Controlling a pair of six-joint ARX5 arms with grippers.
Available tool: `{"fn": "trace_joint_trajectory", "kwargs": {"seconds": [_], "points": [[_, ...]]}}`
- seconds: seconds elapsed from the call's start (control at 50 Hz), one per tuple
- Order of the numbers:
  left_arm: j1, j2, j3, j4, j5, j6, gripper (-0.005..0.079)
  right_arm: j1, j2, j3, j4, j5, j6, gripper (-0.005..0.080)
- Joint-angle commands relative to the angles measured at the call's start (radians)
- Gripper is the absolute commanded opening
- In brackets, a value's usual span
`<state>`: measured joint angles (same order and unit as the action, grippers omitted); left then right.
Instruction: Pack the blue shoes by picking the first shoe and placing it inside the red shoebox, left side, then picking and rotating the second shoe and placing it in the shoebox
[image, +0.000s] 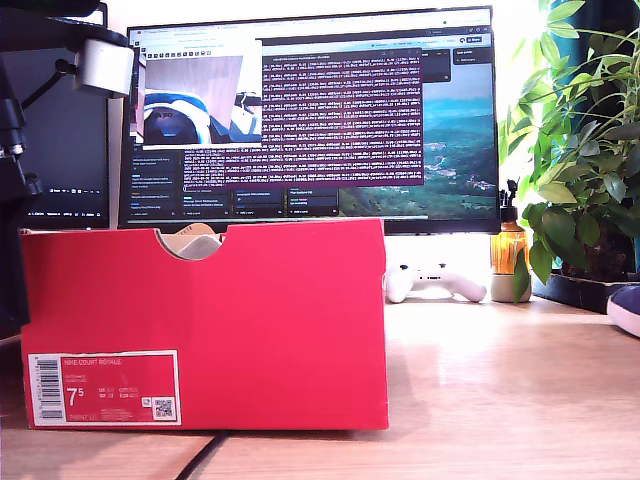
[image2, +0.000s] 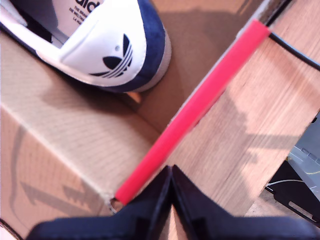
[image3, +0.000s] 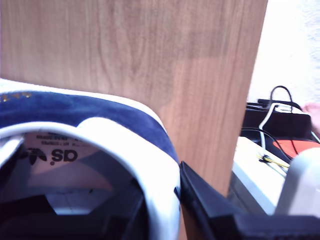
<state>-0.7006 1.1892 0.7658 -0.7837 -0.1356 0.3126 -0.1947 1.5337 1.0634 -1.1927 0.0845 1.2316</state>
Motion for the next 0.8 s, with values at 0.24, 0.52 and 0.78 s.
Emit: {"fn": "trace_joint_trajectory", "kwargs": {"seconds": [0.24,0.52,0.78], "points": [[-0.002,0.016,-0.006,0.007,0.0,0.001,-0.0019,0.003,-0.118,-0.003,-0.071,0.005,-0.027,-0.0013],[-0.002,0.016,-0.007,0.007,0.0,0.001,-0.0019,0.002,-0.21,0.052,-0.116,0.083,-0.228,-0.0013],[-0.002,0.016,-0.006,0.007,0.0,0.001,-0.0019,0.003,-0.217,0.169,-0.161,0.137,-0.521,-0.0013]]}}
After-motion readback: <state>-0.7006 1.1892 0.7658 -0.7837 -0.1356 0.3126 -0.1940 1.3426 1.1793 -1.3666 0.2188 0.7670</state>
